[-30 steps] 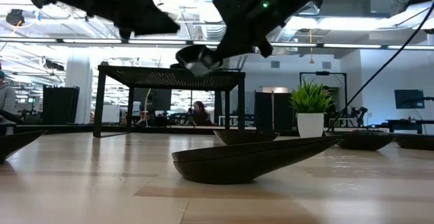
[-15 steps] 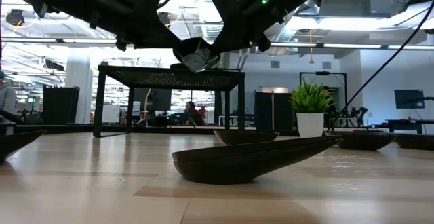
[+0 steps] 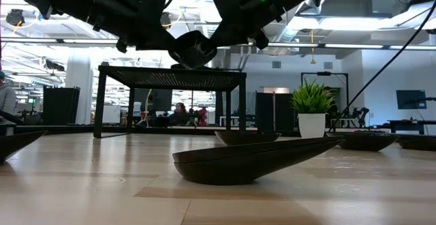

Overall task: Pick & Place Mini shaped plates
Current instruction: Stack the black leaf shaped plate on top of the black leaf shaped plates on the shelf

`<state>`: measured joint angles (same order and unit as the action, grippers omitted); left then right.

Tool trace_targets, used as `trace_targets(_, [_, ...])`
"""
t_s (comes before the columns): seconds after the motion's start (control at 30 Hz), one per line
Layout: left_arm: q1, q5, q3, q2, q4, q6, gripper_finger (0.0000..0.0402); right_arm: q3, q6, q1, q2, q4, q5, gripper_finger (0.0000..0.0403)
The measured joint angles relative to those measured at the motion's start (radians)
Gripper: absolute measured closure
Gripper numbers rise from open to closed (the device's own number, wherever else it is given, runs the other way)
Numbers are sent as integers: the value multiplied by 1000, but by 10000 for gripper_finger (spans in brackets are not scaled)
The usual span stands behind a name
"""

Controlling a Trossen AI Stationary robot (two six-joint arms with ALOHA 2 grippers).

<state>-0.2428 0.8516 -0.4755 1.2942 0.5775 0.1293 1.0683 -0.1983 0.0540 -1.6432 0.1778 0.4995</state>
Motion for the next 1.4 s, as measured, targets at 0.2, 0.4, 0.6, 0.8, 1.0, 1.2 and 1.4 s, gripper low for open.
trace_targets(0.2, [0,-17,1,0,0,2,390,0,40,-1,0,21,-8,384])
trace_targets(0.4, [-1,-20,1,0,1,5,395,0,-11,-4,0,52,-34,347])
trace_targets(0.6, [-1,-21,1,0,0,7,395,0,-5,-11,0,52,-67,317])
trace_targets(0.8, [-2,-20,1,0,-2,33,393,0,81,-13,3,94,-72,301])
trace_targets(1.0, [-2,-18,1,0,-11,39,394,2,207,9,19,172,-71,300])
trace_targets(1.2, [-1,35,0,-88,-13,11,395,0,325,32,67,155,-1,300])
trace_targets(1.4, [40,75,0,-316,-71,-82,391,1,357,38,139,124,33,300])
